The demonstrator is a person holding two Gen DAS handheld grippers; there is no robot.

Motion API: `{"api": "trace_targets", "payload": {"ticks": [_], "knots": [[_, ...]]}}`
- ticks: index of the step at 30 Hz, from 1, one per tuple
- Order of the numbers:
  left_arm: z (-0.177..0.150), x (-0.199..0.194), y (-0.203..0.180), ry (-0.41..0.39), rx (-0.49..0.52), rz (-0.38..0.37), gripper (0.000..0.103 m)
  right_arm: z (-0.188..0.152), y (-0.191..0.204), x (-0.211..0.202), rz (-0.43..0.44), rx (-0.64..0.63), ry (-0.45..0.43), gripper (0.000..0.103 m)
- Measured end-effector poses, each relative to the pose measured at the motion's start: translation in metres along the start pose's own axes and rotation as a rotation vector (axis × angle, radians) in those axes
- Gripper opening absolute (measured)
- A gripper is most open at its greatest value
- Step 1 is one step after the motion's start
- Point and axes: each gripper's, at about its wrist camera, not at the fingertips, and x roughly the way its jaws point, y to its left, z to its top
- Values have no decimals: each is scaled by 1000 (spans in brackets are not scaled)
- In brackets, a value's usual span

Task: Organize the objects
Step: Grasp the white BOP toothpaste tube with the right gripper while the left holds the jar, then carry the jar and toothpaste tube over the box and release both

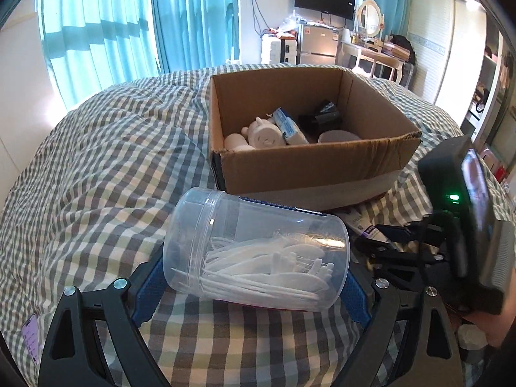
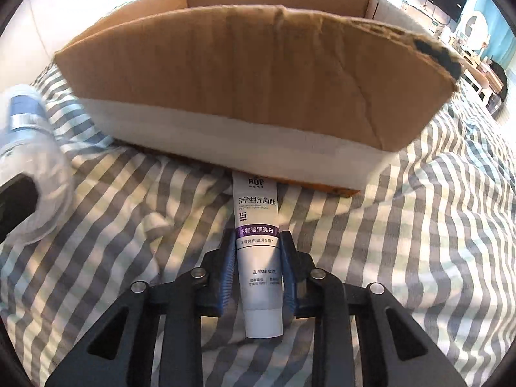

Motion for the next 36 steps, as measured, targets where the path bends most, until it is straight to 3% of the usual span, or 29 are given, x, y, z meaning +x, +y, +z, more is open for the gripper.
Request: {"api": "trace_targets", "payload": {"ticks": [17, 36], "knots": [[-12, -40, -6, -61, 8, 9, 93, -45, 10, -87, 5, -11, -118, 26], [-11, -126, -28, -204, 48, 30, 93, -73, 16, -190, -1, 41, -358, 25]]}}
